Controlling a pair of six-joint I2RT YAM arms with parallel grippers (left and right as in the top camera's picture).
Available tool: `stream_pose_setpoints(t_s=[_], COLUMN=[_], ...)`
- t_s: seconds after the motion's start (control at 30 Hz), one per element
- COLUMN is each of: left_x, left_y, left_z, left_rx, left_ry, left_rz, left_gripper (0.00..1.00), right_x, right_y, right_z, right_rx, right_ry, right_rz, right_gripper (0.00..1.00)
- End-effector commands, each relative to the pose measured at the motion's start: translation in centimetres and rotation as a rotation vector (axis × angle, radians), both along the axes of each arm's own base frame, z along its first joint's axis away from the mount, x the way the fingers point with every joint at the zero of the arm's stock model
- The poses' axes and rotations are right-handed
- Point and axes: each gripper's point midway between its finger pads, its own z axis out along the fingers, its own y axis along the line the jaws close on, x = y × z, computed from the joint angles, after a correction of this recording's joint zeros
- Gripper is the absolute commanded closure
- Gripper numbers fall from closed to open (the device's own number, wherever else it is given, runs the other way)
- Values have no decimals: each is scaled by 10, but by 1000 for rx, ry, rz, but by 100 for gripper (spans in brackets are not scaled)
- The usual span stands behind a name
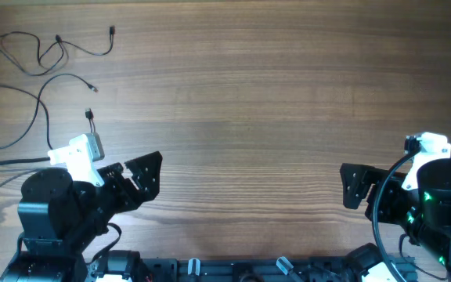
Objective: Untangle cables
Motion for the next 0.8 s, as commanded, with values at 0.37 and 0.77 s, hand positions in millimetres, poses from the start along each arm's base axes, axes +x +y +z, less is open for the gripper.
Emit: stream_pose_setpoints(t_s=[0.37,0.77], left_x=[0,0], left_y=[1,1], left_z=[1,1], left_rx=[22,21], left_ry=[-10,-10], left_rz=[-7,-7], left_gripper=[0,0], right_x=[-24,30], right_y=[-67,-23], right_z=[10,-26], right_rx=[-159,-230], right_ry=[-105,-595], right_rz=[-219,139], right_gripper=[0,0])
